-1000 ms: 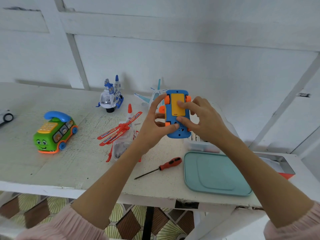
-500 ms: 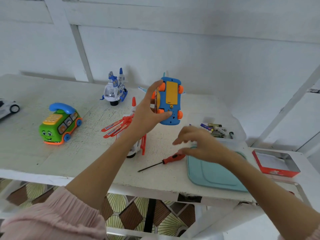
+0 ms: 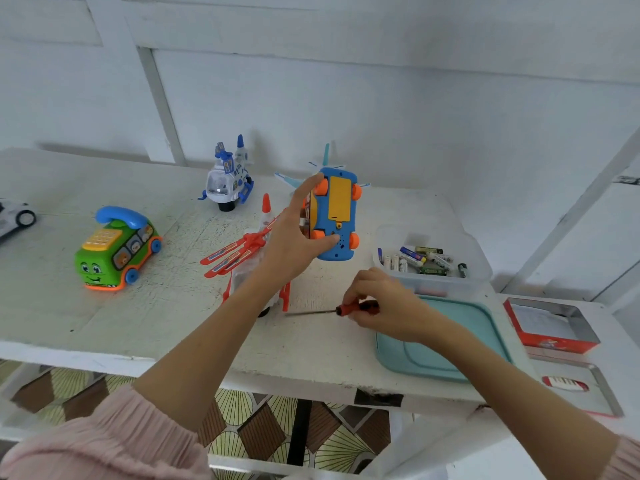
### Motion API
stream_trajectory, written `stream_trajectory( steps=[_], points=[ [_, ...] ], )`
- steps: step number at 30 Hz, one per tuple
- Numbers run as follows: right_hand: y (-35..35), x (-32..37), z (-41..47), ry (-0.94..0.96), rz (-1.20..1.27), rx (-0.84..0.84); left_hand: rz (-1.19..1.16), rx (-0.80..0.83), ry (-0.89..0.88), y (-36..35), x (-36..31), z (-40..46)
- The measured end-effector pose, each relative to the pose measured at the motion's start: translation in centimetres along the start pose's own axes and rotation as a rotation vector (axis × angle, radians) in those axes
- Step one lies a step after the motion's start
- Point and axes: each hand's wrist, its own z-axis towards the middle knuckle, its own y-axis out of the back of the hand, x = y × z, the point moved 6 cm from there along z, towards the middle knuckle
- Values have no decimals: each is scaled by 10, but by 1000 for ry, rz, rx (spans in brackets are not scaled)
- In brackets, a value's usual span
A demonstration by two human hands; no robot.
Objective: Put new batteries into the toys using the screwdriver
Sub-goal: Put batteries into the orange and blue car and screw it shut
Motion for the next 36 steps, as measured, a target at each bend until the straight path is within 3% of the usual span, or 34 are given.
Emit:
stream_trajectory(
  steps=[6,11,17,36],
  points=[
    [50,-20,-19,-241,486,-289,79,-3,-128,2,-19,17],
    [66,-32,-27,-297,375,-497,180,18,-170,-3,-16,24],
    [66,-36,-26,-330,264,-461,283,21,-137,-9,-4,28],
    [66,-39,-19,-333,242,-436,319,8,-138,-11,-6,33]
  ],
)
